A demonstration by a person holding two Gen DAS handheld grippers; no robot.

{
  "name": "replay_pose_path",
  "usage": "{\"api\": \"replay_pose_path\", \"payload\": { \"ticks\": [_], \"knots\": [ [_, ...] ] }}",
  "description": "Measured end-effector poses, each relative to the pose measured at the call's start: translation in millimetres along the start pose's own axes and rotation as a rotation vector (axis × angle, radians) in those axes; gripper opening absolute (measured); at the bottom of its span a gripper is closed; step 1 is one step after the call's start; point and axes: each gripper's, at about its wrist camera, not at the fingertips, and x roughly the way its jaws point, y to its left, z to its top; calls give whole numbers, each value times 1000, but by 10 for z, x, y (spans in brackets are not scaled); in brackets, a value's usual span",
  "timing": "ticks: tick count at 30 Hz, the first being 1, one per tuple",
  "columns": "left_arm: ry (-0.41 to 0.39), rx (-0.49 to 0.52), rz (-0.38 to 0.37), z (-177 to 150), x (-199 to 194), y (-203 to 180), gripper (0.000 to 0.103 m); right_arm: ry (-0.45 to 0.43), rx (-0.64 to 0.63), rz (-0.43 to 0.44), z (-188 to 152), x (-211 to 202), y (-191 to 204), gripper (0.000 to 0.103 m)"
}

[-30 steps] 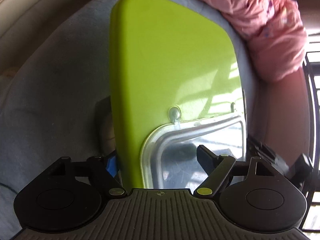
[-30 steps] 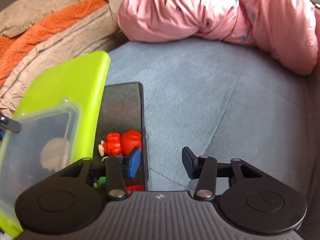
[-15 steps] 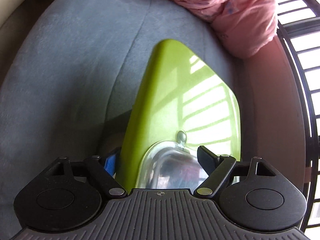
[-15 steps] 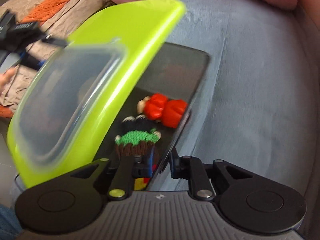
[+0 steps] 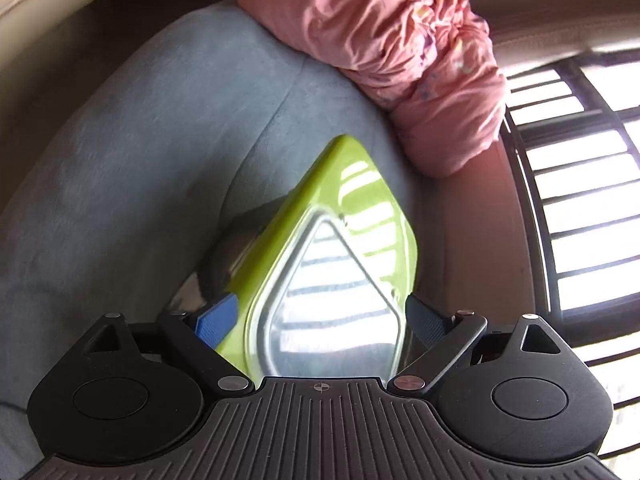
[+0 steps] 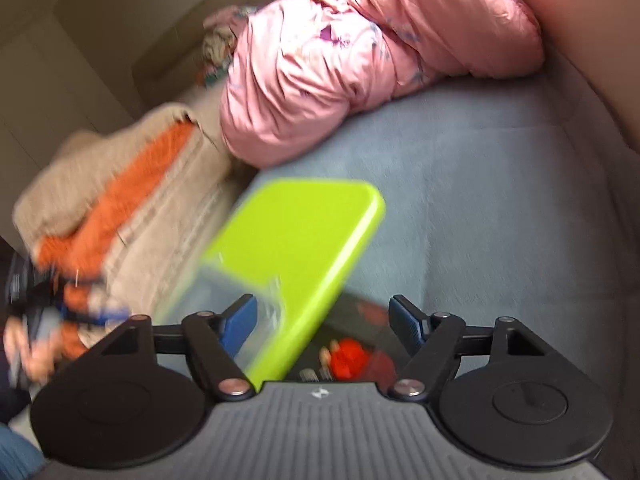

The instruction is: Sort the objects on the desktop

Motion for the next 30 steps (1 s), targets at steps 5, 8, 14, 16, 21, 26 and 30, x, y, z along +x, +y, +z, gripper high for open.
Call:
{"api": "replay_pose_path", "payload": {
  "ticks": [5, 8, 14, 16, 21, 26, 30],
  "knots": [
    [105, -43, -66, -221, 224, 125, 94, 18, 209, 67, 460, 874, -439, 70],
    [152, -57, -89, -217, 355, 94, 94, 68, 300, 92, 512, 1354, -644, 66],
    [350, 11, -211, -364, 317, 217, 95, 136, 367, 127, 393, 1795, -803, 71],
    [385, 7, -206, -437, 401, 286, 96, 127, 429, 166, 371, 1852, -886, 71],
    [357, 7, -175, -545, 756, 377, 96, 95, 512, 214, 343, 1916, -988, 67],
    [259, -54, -162, -523, 880, 422, 96, 58, 529, 275, 357, 1895, -973, 43],
    [222, 0, -83, -422, 766, 444, 80, -4, 505, 303, 284, 1670, -905, 35]
  ]
}}
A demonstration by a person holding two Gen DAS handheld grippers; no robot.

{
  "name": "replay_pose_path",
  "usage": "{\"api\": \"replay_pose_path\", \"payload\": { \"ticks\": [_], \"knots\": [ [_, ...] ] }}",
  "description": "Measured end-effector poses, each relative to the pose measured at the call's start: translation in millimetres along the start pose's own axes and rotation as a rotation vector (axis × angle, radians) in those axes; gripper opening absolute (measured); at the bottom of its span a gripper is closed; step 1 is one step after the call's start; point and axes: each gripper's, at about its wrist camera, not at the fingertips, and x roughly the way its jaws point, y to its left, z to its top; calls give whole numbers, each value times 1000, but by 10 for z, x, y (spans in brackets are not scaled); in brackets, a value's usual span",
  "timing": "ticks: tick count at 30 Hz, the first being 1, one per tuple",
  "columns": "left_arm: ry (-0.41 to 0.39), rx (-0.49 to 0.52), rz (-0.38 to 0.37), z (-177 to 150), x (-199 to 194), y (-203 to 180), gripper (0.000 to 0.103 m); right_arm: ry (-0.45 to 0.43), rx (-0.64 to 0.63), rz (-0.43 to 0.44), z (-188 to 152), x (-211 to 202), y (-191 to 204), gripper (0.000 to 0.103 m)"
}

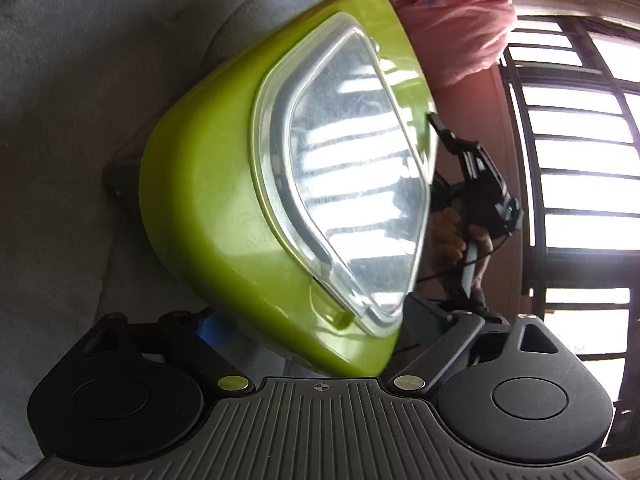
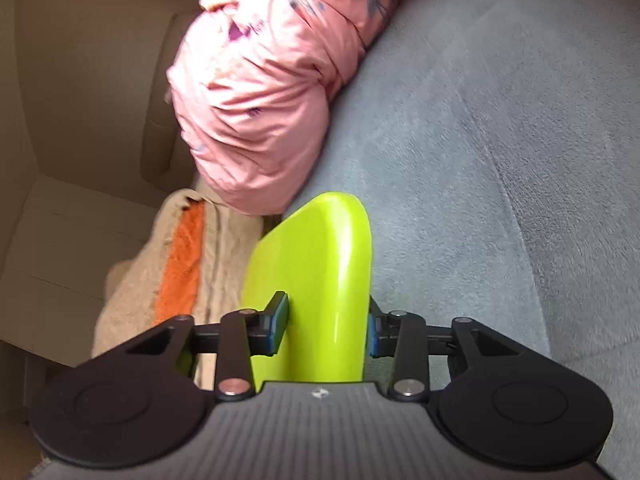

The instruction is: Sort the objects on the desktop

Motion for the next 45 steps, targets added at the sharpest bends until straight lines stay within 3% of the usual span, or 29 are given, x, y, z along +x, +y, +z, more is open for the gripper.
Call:
{"api": "replay_pose_path", "payload": {
  "ticks": [3, 5, 8, 10, 11, 13, 17, 18, 22, 25, 26, 28, 30, 33, 35, 36, 37, 41, 43, 45],
  "knots": [
    [-7, 7, 62, 80, -156, 13, 81, -73, 53, 126, -188, -407, 11, 22],
    [-10, 58, 116, 106, -235, -30, 81, -118, 32, 170, -402, -726, 66, 21],
    [-44, 91, 167, 196, -398, -83, 70, -185, -39, 149, -863, -1206, 89, 21],
    [-83, 104, 183, 262, -512, -117, 57, -209, -21, 152, -1163, -1474, -15, 21],
    [-105, 120, 192, 290, -567, -143, 56, -217, -4, 145, -1305, -1582, -75, 21],
    [-133, 134, 185, 331, -598, -214, 56, -232, 5, 115, -1579, -1780, -163, 24],
    [-107, 161, 151, 315, -496, -394, 56, -246, -29, 51, -1945, -2042, -183, 28],
    [-96, 172, 153, 282, -466, -413, 61, -244, -27, 51, -2017, -2094, -186, 28],
    [-44, 155, 170, 193, -253, -387, 67, -180, -40, 21, -2135, -2266, -210, 31],
    [-8, 166, 186, 153, -40, -396, 67, -4, -74, -15, -2173, -2284, -306, 36],
    [5, 177, 200, 135, 9, -396, 66, 15, -73, -8, -2187, -2340, -351, 35],
    [24, 201, 242, 135, 112, -420, 70, 44, -68, 10, -2215, -2463, -441, 37],
    [30, 203, 268, 154, 169, -411, 79, -36, -49, -25, -2180, -2645, -520, 61],
    [21, 183, 274, 167, 160, -369, 81, -107, 12, -19, -2060, -2744, -672, 64],
    [16, 178, 277, 151, 146, -355, 81, -49, 5, 10, -2049, -2662, -687, 66],
    [17, 176, 276, 149, 148, -352, 82, 20, -11, 32, -2096, -2576, -666, 67],
    [18, 175, 276, 148, 151, -349, 83, 92, -11, 33, -2158, -2484, -639, 67],
    [21, 164, 270, 149, 148, -329, 84, 183, 159, 16, -2273, -2203, -665, 64],
    [22, 165, 270, 140, 135, -323, 83, 205, 223, -52, -2266, -2084, -667, 45],
    [26, 171, 267, 137, 116, -327, 83, 227, 288, -119, -2259, -1965, -669, 41]
  ]
}}
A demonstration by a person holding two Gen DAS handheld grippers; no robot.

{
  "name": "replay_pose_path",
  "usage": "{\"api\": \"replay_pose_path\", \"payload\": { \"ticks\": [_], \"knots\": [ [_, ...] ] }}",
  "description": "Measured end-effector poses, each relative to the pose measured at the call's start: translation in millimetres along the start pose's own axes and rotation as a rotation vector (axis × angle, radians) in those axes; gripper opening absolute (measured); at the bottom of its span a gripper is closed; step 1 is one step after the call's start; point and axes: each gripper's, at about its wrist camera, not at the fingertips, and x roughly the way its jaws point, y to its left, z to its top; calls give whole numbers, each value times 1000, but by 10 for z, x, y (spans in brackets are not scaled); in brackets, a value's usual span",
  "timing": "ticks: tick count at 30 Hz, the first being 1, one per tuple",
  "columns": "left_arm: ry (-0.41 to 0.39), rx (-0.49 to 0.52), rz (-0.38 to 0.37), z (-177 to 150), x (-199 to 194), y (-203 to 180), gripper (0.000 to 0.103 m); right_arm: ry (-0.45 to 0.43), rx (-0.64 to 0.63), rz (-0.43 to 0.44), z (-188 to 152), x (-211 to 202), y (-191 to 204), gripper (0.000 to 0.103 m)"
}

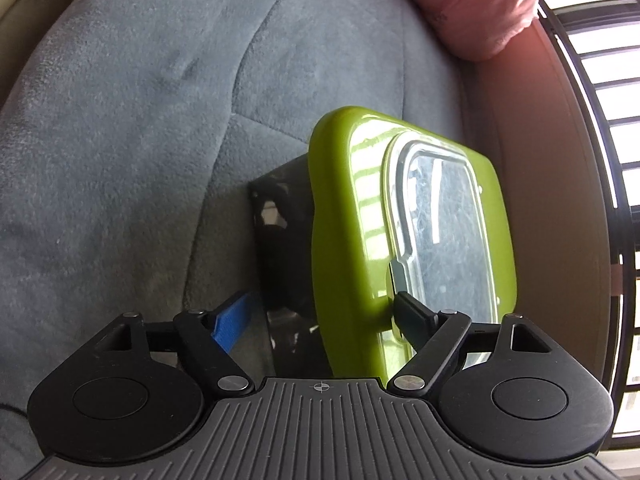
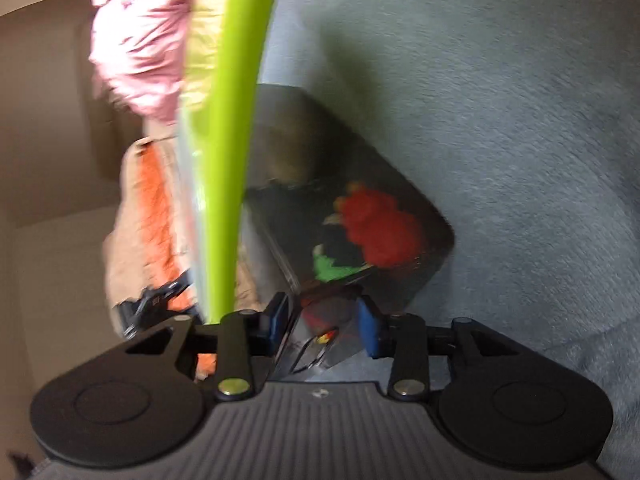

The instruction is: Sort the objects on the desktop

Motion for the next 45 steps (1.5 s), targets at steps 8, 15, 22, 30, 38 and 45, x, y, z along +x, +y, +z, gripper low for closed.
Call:
{"api": "replay_pose_path", "payload": {
  "ticks": [8, 15, 22, 30, 38, 45],
  "knots": [
    [49, 9, -63, 111, -260, 118, 84, -76, -197, -276, 75, -32, 512, 40],
    [27, 202, -149, 1227, -460, -46, 94, -68, -248, -291, 98, -6, 557, 40],
    [351, 538, -130, 1918, 583, -904, 94, -92, -216, -223, 142, -51, 461, 42],
    [546, 587, -62, 1859, 1335, -1187, 95, -65, -87, -157, 189, 14, 302, 43],
    [440, 563, -60, 1649, 1289, -1167, 96, -105, -112, -200, 214, 29, 355, 40],
    [273, 485, -54, 1453, 853, -802, 95, -144, -281, -303, 241, 88, 663, 36]
  ]
}}
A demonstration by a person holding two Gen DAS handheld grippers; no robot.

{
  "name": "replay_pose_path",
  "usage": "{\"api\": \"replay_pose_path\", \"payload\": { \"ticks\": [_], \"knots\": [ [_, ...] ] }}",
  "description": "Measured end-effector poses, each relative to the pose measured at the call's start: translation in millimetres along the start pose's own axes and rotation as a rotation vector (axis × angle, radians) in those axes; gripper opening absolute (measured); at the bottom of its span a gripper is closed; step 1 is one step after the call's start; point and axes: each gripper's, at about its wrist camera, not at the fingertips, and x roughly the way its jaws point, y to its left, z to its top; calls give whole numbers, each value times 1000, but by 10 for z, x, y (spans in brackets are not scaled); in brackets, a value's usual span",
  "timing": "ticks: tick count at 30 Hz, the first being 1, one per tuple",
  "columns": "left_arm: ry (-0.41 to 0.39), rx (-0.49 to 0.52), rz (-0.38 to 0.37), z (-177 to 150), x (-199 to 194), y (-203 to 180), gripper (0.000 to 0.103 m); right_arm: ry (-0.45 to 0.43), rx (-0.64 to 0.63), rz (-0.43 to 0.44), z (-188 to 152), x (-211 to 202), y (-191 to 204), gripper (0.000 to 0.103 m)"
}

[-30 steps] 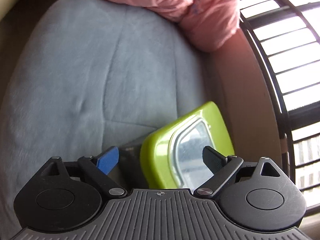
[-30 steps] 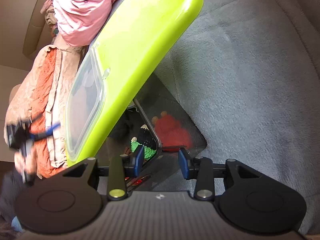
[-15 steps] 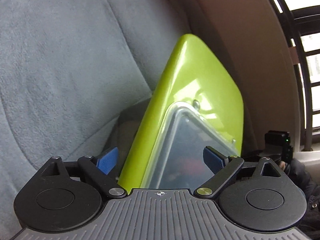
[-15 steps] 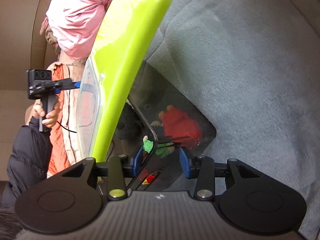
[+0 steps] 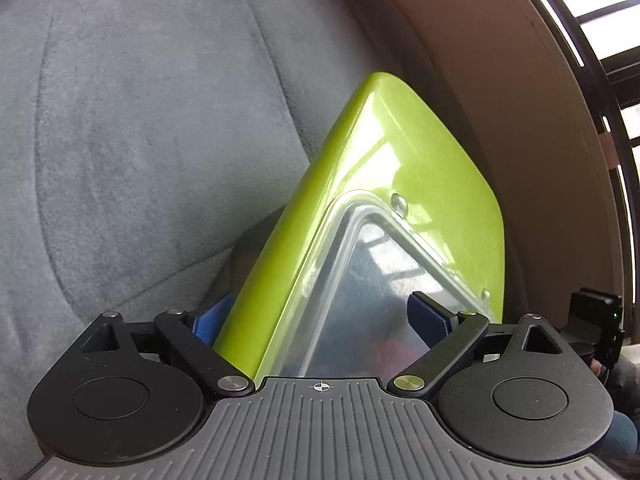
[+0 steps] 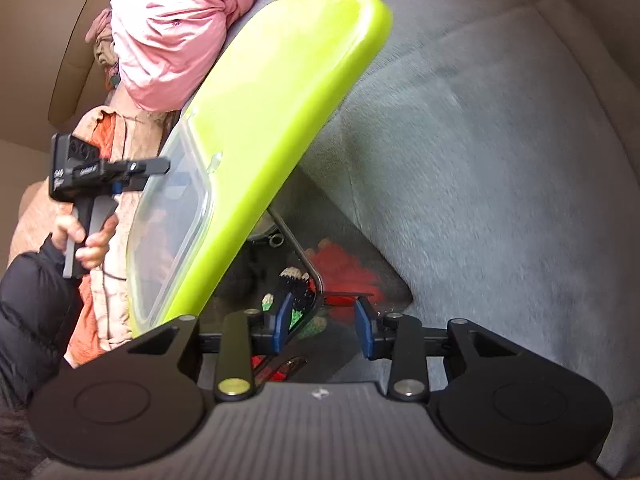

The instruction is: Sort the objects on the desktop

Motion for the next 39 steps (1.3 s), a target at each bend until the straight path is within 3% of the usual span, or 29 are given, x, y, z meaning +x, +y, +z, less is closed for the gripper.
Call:
{"api": "replay_pose_path", "payload": {
  "ticks": [5, 12, 16, 19, 21, 22, 24, 27, 31, 35, 39],
  "knots": [
    [-76, -136, 12, -358, -424, 381, 94, -61, -139, -27, 397, 101, 261, 25],
    [-169, -243, -28, -738, -598, 584, 94, -134, -381, -139, 1364, 567, 885, 25],
    [-194, -255, -72, -831, -599, 621, 94, -124, -460, -184, 1776, 828, 1078, 25],
    [-217, -291, -122, -886, -666, 700, 92, -54, -408, -125, 1983, 818, 1044, 38],
    [-239, -315, -151, -898, -727, 764, 93, -85, -369, -55, 2047, 625, 1020, 59],
    [-257, -326, -156, -913, -783, 745, 93, -111, -360, -14, 2071, 504, 1012, 64],
    [-295, -339, -151, -876, -954, 796, 93, -121, -342, 65, 2085, 355, 1024, 77],
    [-362, -350, -145, -715, -1177, 899, 93, -68, -305, 117, 2006, 250, 1069, 77],
    [-390, -365, -112, -42, -1172, 1100, 93, 38, -287, 274, 1331, 85, 982, 77],
    [-358, -422, -224, 349, -743, 1183, 93, 101, -254, 265, 817, 151, 951, 77],
    [-355, -383, -212, 536, -461, 1053, 93, 119, -308, 181, 666, 466, 1026, 74]
  ]
}}
